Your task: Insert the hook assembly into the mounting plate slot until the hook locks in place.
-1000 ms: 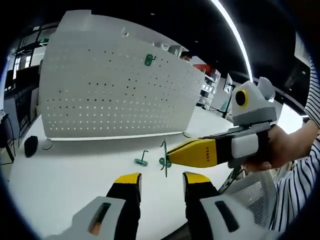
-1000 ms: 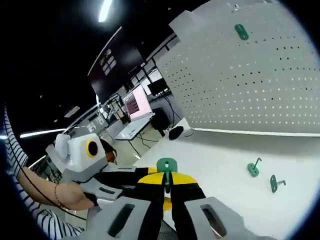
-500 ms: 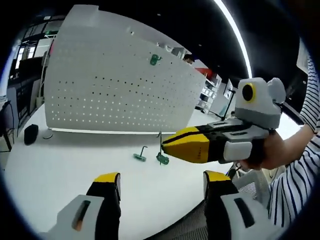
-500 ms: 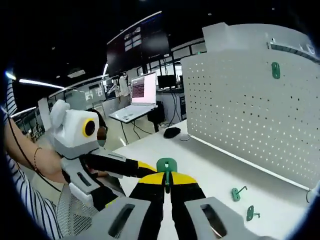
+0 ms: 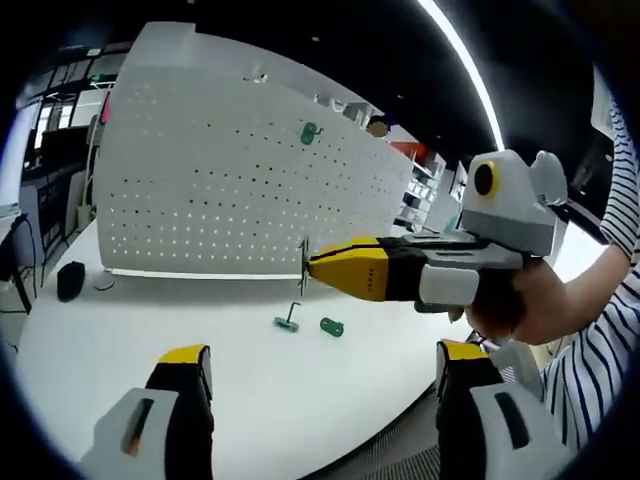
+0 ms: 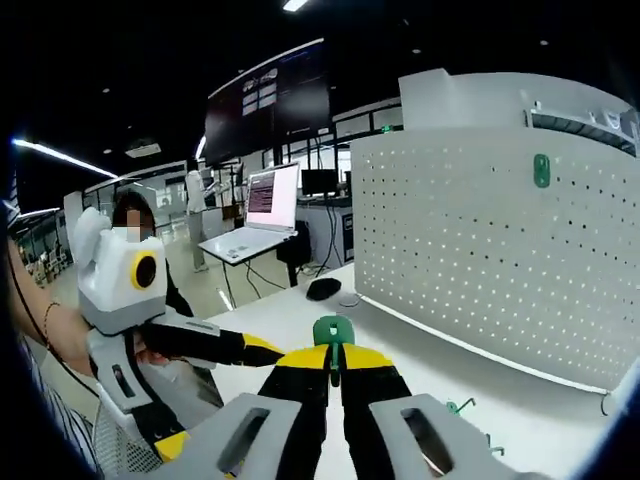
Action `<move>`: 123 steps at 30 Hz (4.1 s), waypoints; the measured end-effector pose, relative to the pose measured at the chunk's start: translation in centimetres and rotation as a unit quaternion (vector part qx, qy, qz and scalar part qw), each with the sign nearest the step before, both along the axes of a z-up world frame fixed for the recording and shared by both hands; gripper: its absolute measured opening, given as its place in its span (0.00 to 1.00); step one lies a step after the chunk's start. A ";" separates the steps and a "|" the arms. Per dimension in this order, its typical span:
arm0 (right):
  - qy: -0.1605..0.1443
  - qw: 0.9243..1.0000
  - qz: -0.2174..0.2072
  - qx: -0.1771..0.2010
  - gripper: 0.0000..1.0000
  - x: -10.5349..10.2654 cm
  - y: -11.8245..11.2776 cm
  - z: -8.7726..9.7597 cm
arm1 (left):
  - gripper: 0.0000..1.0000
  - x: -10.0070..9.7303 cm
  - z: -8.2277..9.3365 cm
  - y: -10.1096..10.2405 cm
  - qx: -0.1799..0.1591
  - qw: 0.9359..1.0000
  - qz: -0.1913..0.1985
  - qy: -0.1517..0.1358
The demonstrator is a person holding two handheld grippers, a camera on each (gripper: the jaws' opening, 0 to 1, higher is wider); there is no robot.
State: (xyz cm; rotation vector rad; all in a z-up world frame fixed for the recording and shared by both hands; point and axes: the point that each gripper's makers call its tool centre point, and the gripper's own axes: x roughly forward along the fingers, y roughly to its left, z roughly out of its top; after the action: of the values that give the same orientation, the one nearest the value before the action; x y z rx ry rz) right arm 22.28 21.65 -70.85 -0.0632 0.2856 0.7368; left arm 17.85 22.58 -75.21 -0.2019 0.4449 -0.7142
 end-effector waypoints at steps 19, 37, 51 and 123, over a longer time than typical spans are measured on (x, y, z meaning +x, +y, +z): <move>-0.081 0.989 -0.121 0.016 0.00 6.0 -3.1 4.2 | 1.00 0.2 -0.3 0.5 -0.006 1.000 0.014 0.003; -0.126 0.966 -0.222 0.036 0.00 12.8 -9.3 8.1 | 0.97 0.2 -0.7 0.6 -0.007 1.000 0.013 0.013; -0.153 0.951 -0.266 0.033 0.00 16.6 -12.8 10.3 | 0.97 0.0 -0.9 0.4 -0.008 1.000 0.006 0.022; -0.160 0.909 -0.382 0.040 0.00 23.1 -19.4 12.7 | 0.93 0.2 -1.5 0.5 -0.006 0.999 0.013 0.038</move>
State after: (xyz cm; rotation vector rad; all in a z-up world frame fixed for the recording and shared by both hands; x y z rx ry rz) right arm 45.34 2.26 -58.20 0.0092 -0.0478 -0.0513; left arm 18.05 23.05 -76.73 -0.2459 0.5097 -0.6864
